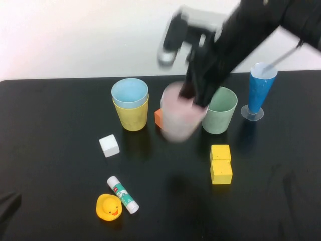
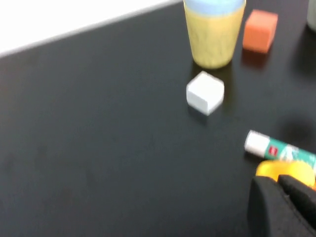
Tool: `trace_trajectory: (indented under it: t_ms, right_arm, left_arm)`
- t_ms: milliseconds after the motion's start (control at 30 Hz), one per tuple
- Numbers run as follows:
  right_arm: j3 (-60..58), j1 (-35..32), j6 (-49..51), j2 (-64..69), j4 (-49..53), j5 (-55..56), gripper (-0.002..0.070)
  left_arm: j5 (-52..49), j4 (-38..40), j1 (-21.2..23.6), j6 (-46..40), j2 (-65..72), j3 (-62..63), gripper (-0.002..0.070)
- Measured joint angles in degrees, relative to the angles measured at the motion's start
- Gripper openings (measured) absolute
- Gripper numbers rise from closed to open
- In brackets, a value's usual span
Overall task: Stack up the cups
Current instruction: Place the pink cup on the green cup, then pick up the green cup
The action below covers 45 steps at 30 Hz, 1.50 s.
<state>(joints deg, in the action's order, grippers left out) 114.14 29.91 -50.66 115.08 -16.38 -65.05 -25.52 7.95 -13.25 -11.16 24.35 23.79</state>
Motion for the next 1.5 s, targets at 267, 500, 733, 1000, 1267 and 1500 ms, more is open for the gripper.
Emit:
trace_trajectory:
  t_ms: [267,500,733,1000,1267,1500]
  right_arm:
    - [9.24,-1.04,9.47,0.36,16.92,-0.72,0.0023]
    - [9.24,-3.83,12.22,3.95,17.98,-1.45,0.0022]
    - [9.24,-6.18,13.77,5.02,17.11,-1.45,0.0022]
    - [9.13,-6.28,13.67,8.47,14.82,-1.59,0.0098]
    - [9.01,-6.28,13.63,7.77,13.57,-1.77,0.033]
    - [9.01,-6.28,10.26,4.75,5.77,-5.62,0.0347]
  left_arm:
    - [2.91,-0.9,0.0,0.0,-1.68,-0.89,0.0002]
    - [5.17,-0.19,0.0,0.0,-1.68,-2.22,0.0002]
    - [6.86,0.3,0.0,0.0,-1.68,-2.78,0.0002]
    - [7.27,0.58,0.0,0.0,-1.68,-2.78,0.0002]
    - [7.61,1.55,0.0,0.03,-1.68,-2.78,0.0002]
    - [7.61,1.69,0.0,0.03,-1.68,-2.78,0.0002]
